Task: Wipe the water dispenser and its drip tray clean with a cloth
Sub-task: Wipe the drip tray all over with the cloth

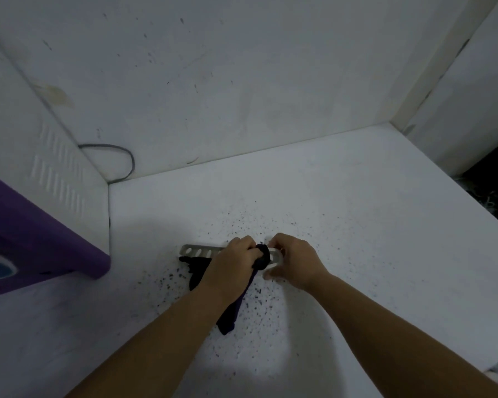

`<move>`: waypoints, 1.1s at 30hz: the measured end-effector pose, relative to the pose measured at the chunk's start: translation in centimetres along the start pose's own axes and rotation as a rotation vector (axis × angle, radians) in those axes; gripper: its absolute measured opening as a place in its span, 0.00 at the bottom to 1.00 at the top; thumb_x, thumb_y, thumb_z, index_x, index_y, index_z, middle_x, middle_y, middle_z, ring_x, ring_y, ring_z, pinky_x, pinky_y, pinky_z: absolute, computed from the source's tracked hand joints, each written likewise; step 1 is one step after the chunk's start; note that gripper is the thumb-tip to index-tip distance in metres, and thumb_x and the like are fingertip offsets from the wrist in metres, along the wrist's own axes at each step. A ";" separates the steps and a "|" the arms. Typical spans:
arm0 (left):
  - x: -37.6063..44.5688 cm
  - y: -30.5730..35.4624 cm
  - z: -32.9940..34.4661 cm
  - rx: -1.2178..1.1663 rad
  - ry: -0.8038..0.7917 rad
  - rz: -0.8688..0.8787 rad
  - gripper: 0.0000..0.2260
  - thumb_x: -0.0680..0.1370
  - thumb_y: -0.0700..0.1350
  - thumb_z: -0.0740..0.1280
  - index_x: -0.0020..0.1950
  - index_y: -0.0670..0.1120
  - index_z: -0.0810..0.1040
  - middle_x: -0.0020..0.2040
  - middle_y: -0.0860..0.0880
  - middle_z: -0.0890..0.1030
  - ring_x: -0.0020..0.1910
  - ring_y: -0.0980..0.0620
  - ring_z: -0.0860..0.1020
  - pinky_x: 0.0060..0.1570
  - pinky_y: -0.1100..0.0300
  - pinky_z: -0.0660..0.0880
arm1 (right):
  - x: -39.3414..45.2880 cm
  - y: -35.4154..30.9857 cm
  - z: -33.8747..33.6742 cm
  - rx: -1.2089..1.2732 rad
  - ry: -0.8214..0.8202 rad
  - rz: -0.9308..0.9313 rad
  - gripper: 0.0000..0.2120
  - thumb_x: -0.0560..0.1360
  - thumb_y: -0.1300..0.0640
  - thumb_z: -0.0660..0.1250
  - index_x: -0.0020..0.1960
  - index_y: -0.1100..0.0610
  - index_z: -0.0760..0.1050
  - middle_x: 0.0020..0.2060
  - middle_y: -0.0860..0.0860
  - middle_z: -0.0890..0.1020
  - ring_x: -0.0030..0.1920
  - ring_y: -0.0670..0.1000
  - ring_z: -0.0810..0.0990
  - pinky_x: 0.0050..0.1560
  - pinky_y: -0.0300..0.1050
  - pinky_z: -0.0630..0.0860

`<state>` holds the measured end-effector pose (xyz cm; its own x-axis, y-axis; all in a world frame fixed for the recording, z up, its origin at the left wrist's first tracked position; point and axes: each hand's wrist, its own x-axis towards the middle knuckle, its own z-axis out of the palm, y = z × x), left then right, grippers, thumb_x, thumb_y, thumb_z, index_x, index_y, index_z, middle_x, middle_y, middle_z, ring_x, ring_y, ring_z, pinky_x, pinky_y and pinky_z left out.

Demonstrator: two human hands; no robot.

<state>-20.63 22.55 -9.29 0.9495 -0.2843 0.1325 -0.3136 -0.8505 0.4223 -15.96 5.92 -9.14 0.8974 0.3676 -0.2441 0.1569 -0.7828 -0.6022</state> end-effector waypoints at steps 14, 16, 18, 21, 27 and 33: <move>1.0 -0.1 -1.0 0.224 -0.175 0.171 0.10 0.75 0.48 0.66 0.55 0.47 0.79 0.48 0.46 0.74 0.44 0.49 0.74 0.34 0.59 0.69 | 0.2 0.3 0.1 0.009 -0.002 0.010 0.21 0.58 0.54 0.81 0.44 0.51 0.72 0.43 0.47 0.80 0.43 0.50 0.77 0.41 0.43 0.74; 1.1 0.1 -0.9 0.191 -0.206 0.127 0.14 0.79 0.53 0.61 0.60 0.49 0.76 0.51 0.46 0.72 0.48 0.50 0.71 0.40 0.57 0.71 | 0.0 0.3 0.2 0.024 0.011 0.010 0.19 0.60 0.55 0.80 0.45 0.52 0.74 0.42 0.48 0.80 0.42 0.51 0.78 0.42 0.44 0.75; 1.3 0.6 -0.9 0.134 -0.200 0.055 0.16 0.80 0.56 0.59 0.59 0.49 0.77 0.49 0.47 0.71 0.47 0.51 0.70 0.41 0.58 0.70 | 0.0 0.3 0.2 0.033 0.014 0.007 0.19 0.60 0.56 0.80 0.46 0.53 0.75 0.42 0.49 0.81 0.42 0.51 0.78 0.42 0.44 0.75; 2.2 1.3 -0.9 -0.012 -0.215 -0.144 0.16 0.80 0.55 0.58 0.50 0.45 0.78 0.46 0.47 0.71 0.44 0.50 0.71 0.42 0.56 0.70 | 0.0 0.3 0.2 0.032 0.014 0.008 0.19 0.59 0.55 0.80 0.44 0.52 0.74 0.43 0.49 0.81 0.42 0.50 0.78 0.40 0.41 0.73; 2.3 1.4 -0.3 -0.357 -0.091 -0.338 0.12 0.81 0.47 0.60 0.46 0.41 0.79 0.45 0.45 0.75 0.44 0.49 0.73 0.44 0.59 0.69 | 0.1 0.6 0.5 0.037 0.021 0.001 0.22 0.58 0.55 0.81 0.43 0.50 0.71 0.44 0.49 0.81 0.43 0.51 0.77 0.42 0.42 0.74; 2.0 1.0 -0.5 -0.195 -0.143 -0.153 0.12 0.80 0.48 0.59 0.53 0.43 0.79 0.47 0.47 0.73 0.46 0.50 0.70 0.47 0.52 0.73 | 0.3 0.7 0.4 0.016 0.020 -0.020 0.21 0.58 0.54 0.81 0.46 0.54 0.75 0.44 0.50 0.80 0.42 0.51 0.77 0.42 0.44 0.74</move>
<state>-19.02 21.34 -8.20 0.9706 -0.2307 -0.0681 -0.1464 -0.7911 0.5939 -15.70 5.68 -9.97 0.9021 0.3728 -0.2173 0.1681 -0.7674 -0.6188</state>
